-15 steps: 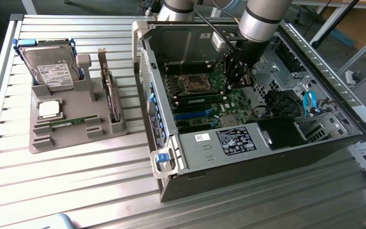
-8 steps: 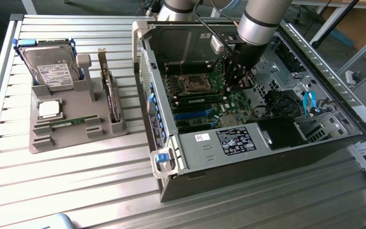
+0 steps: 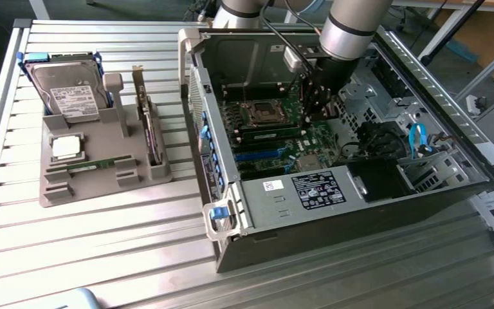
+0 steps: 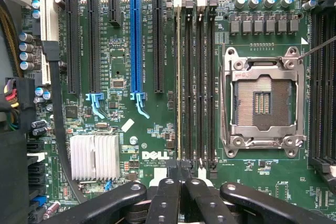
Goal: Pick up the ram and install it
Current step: 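Press down the ram until it locks into place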
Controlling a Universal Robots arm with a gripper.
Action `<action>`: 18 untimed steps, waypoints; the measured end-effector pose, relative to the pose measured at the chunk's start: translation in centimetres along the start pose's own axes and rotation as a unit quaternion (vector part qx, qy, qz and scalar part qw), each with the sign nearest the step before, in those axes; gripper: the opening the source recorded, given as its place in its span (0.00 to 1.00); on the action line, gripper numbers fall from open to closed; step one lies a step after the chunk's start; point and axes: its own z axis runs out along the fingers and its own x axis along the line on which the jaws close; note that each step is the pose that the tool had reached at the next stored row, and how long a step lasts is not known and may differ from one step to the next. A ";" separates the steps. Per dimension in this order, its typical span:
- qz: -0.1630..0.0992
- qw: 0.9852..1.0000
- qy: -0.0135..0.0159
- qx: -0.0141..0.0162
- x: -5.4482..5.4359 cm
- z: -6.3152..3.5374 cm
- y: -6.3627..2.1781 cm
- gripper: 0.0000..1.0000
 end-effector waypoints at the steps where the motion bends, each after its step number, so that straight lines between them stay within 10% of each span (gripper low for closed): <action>1: 0.000 1.000 0.000 0.000 -0.1 0.01 0.00 0.11; 18: 0.000 1.000 0.000 0.000 -0.2 0.38 0.00 0.11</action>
